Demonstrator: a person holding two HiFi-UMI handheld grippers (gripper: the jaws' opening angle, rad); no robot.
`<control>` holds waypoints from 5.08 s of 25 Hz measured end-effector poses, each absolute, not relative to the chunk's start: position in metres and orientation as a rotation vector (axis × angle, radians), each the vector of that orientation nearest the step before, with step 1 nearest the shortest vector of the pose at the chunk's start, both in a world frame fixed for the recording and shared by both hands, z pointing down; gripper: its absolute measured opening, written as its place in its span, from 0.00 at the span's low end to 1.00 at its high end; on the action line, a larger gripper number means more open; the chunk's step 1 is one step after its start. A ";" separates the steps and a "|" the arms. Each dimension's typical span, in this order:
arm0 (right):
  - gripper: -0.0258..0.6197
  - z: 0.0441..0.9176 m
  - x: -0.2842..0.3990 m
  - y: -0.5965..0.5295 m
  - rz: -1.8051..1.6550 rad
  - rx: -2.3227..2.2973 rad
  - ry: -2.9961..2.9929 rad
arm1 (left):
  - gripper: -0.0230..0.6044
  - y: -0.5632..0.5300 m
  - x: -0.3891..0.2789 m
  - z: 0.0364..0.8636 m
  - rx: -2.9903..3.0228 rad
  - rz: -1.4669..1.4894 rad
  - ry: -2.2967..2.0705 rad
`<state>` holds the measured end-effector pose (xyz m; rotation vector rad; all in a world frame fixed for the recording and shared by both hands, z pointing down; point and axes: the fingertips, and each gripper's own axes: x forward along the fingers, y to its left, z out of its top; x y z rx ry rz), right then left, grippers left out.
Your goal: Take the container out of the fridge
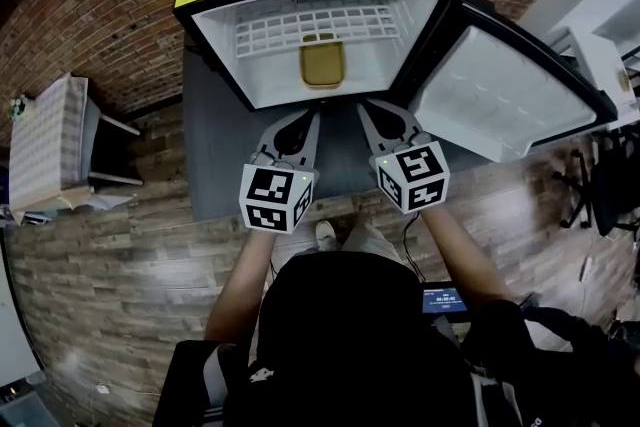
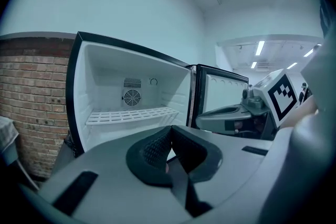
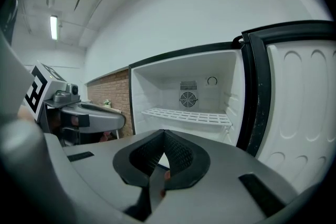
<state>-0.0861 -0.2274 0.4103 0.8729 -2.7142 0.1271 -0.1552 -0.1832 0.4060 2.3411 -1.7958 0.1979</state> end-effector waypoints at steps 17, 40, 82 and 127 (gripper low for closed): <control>0.10 0.442 -0.095 -0.277 0.187 0.797 -2.678 | 0.06 -0.239 -0.151 0.441 2.382 0.342 -1.707; 0.10 0.495 -0.098 -0.327 0.262 0.699 -2.579 | 0.09 -0.301 -0.143 0.546 2.422 0.720 -1.256; 0.10 0.533 -0.082 -0.326 0.364 0.666 -2.492 | 0.14 -0.348 -0.165 0.668 2.466 2.101 -0.850; 0.10 0.484 -0.085 -0.249 0.209 0.746 -2.582 | 0.07 -0.231 -0.145 0.637 2.469 2.004 -0.666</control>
